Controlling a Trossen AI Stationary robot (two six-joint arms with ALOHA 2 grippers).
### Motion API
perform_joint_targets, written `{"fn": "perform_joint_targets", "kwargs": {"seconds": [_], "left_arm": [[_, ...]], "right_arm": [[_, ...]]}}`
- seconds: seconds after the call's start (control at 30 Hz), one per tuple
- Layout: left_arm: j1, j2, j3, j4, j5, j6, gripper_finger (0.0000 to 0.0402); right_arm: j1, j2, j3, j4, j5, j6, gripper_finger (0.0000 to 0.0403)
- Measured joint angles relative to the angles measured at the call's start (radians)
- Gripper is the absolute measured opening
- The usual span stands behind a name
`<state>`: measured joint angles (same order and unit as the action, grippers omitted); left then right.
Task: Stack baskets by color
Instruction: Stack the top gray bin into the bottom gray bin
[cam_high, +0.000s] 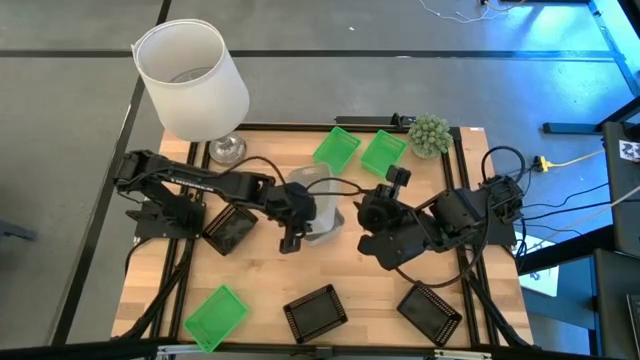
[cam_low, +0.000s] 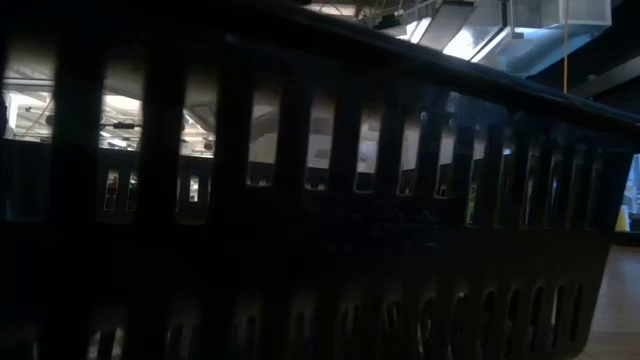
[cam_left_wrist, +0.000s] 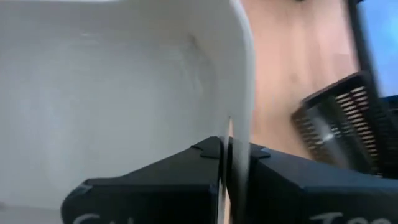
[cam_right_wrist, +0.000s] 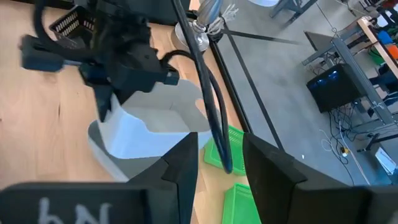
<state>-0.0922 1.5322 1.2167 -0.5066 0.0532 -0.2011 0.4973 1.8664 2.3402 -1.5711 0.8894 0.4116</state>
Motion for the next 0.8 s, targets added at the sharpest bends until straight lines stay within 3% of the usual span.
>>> {"fn": "perform_joint_targets", "kwargs": {"seconds": [0.33,0.57,0.8], "left_arm": [[-0.009,0.0,0.072,-0.177,-0.222,-0.023,0.0],[-0.061,-0.001,0.174,-0.265,-0.46,-0.303,0.0],[-0.081,0.036,0.174,-0.265,-0.545,-0.508,0.0]], "right_arm": [[0.017,0.0,0.0,0.0,0.033,0.004,0.0127],[0.017,0.0,0.0,0.0,0.107,0.029,0.0127],[0.016,0.0,0.0,0.0,0.107,-0.024,0.0127]]}}
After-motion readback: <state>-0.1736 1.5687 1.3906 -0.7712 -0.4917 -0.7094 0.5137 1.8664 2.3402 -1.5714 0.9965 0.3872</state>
